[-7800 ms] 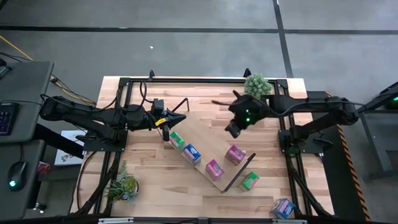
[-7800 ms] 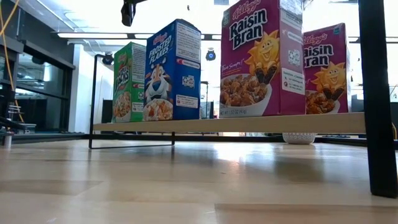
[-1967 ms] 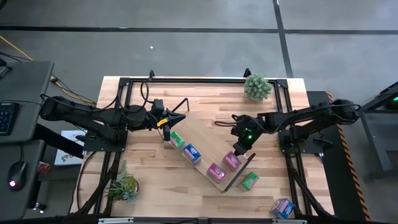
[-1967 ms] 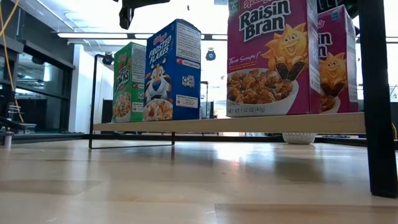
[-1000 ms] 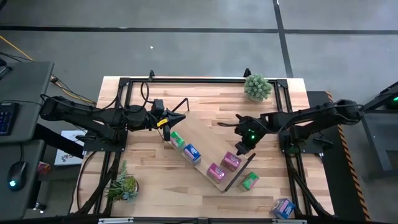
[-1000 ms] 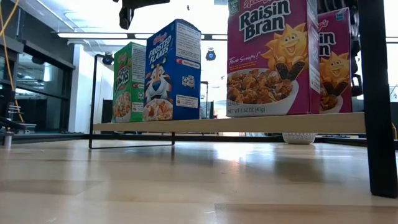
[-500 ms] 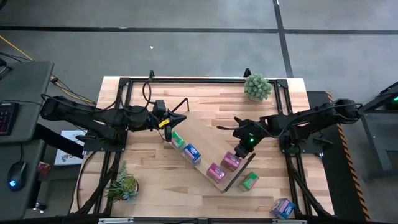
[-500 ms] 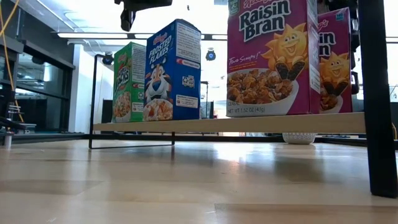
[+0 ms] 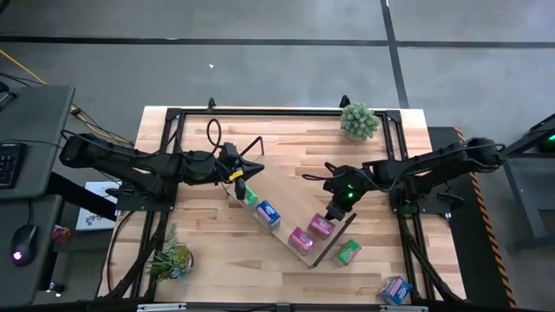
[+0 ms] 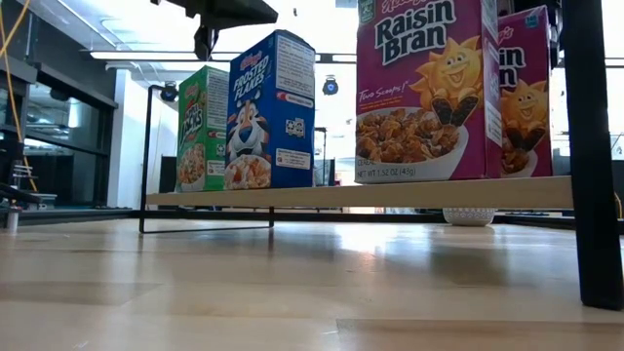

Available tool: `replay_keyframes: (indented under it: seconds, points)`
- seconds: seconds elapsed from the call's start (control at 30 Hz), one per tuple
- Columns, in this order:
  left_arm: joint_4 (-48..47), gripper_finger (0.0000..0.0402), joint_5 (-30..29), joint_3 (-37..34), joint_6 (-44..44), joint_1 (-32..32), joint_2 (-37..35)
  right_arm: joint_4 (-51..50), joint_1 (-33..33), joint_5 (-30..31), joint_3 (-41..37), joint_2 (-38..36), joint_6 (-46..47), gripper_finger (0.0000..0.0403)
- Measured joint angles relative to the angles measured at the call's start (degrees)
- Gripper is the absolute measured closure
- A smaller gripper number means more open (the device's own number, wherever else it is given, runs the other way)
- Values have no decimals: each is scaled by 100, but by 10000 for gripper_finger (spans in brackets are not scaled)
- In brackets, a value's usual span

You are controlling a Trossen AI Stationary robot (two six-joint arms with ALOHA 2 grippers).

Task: Stack cereal on shelf
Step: Adjust the violet cereal box in the back on the shelf

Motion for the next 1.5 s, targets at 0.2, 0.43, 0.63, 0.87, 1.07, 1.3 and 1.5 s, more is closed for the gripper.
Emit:
replay_keyframes:
  seconds: [0.2, 0.43, 0.63, 0.87, 1.07, 1.3, 1.5]
  points:
    - [15, 401, 3, 0, -9, 0, -1, 229, 0, -71, 0, 280, 10, 403]
    - [47, 401, 234, 0, -17, 0, -1, 593, -2, -292, 0, 514, 127, 403]
    - [67, 401, 252, -3, -20, 0, -1, 730, 0, -261, 0, 563, 499, 403]
    - [89, 401, 252, -4, -72, 0, -3, 1005, -2, -295, 7, 546, 794, 403]
    - [88, 401, 321, -4, -153, -8, -3, 884, -44, -455, 70, 484, 640, 403]
    - [115, 401, 446, -7, -164, -13, -3, -135, -42, -323, 70, 206, 430, 403]
    - [128, 401, 444, -7, -162, -13, -3, -430, 21, -354, 70, 148, 366, 403]
